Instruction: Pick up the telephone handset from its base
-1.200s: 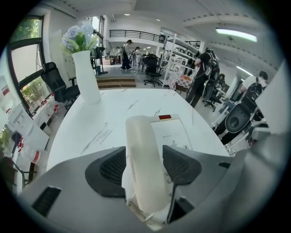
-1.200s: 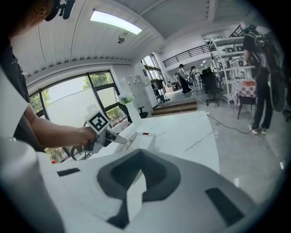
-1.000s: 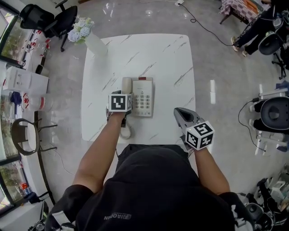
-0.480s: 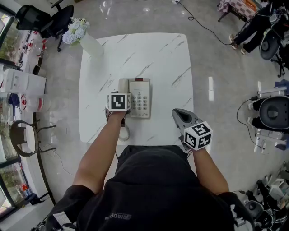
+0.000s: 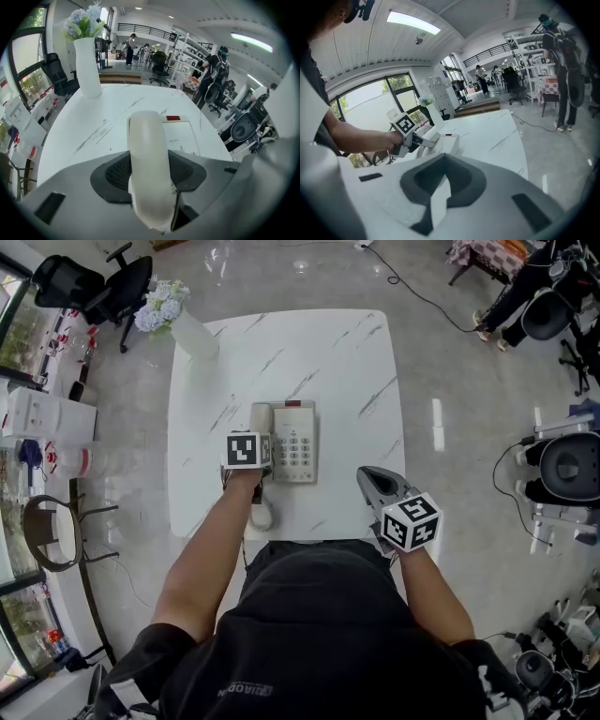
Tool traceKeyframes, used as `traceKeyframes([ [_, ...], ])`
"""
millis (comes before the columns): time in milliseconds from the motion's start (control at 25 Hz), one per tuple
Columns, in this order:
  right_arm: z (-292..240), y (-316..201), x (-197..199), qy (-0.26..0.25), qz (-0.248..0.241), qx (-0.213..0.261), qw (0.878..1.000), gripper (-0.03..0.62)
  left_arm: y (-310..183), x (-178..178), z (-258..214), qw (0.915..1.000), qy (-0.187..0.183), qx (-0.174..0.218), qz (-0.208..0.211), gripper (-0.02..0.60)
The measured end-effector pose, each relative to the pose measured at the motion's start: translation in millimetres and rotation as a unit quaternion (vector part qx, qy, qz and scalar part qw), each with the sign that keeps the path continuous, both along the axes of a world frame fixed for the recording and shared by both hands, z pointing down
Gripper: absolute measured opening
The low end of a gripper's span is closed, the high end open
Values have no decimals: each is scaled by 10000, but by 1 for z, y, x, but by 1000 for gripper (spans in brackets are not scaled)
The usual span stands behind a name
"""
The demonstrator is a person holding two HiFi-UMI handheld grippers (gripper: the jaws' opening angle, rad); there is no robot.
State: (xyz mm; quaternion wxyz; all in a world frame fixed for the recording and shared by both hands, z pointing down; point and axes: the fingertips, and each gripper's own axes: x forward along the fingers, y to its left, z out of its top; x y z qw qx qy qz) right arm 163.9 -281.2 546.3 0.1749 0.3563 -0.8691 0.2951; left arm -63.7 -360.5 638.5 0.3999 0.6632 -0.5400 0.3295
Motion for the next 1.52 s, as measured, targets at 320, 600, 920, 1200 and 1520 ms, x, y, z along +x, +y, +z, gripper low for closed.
traceKeyframes([
  [320, -9, 11, -5, 33, 85, 119, 9999, 2, 10, 3, -18, 9996, 207, 136, 162, 227],
  [600, -25, 17, -21, 78, 94, 351, 9993, 2, 25, -2, -48, 9975, 451, 456, 285, 227],
  [920, -55, 17, -49, 86, 152, 666, 9976, 2, 46, -13, -85, 9919, 713, 886, 562, 227],
  [1200, -76, 13, -76, 76, 298, 909, 9954, 2, 63, -26, -121, 9826, 1080, 1308, 762, 227],
  [1520, -88, 24, -109, 17, 368, 1035, 9939, 2, 85, -41, -160, 9677, 1344, 1809, 1134, 227],
])
